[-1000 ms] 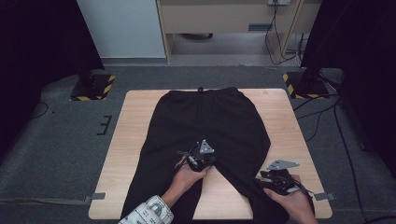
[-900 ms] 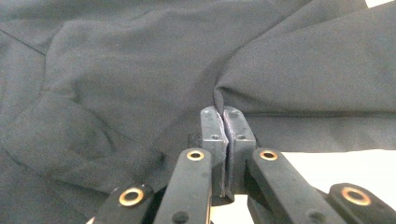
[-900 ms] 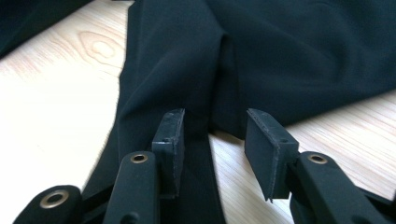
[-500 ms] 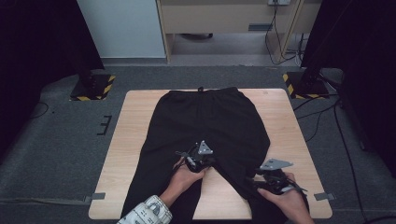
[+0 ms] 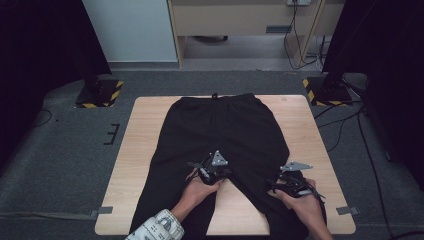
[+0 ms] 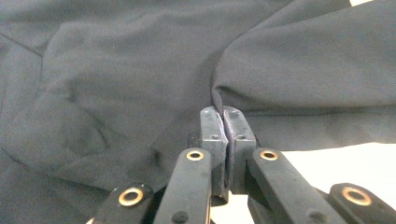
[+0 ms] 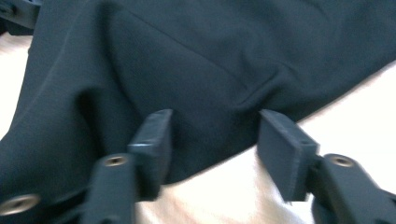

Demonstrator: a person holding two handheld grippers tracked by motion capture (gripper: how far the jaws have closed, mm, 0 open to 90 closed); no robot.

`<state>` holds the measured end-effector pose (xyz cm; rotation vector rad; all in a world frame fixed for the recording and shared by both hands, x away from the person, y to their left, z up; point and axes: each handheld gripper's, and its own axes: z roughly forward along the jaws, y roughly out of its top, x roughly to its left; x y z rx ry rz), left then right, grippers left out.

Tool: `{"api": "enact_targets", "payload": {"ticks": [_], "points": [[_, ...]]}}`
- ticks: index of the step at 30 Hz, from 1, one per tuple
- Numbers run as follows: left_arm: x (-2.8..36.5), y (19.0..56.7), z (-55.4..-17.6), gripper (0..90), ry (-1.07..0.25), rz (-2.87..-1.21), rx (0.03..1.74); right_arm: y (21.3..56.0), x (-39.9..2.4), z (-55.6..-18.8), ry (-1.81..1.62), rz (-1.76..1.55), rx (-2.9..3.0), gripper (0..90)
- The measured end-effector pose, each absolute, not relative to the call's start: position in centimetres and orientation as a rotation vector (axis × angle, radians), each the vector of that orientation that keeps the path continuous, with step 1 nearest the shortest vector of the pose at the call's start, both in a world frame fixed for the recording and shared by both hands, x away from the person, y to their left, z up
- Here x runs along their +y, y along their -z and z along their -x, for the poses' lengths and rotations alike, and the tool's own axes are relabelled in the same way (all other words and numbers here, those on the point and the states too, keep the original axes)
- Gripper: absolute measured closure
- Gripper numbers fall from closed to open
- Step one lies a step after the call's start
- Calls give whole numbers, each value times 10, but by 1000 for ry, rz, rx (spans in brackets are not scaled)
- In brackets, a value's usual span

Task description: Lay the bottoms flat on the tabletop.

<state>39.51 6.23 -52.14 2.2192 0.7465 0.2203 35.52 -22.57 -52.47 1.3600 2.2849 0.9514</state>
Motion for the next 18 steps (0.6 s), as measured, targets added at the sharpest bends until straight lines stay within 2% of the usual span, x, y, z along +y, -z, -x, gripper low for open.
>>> {"api": "enact_targets", "payload": {"ticks": [3, 4, 7, 13, 18], "points": [[63, 518, -394, 873, -222, -2213, 748, 524, -219, -359, -952, -1365, 2293, 824], [63, 517, -394, 873, -220, -2212, 753, 523, -220, -361, -963, -1368, 2298, 876], [64, 513, -394, 877, -223, -2207, 758, 517, -227, -362, -969, -1389, 2297, 887], [50, 507, -387, 882, -219, -2201, 685, 469, -255, -361, -981, -1366, 2263, 888], [47, 509, -386, 872, -191, -2213, 702, 435, -240, -372, -907, -1309, 2266, 887]]}}
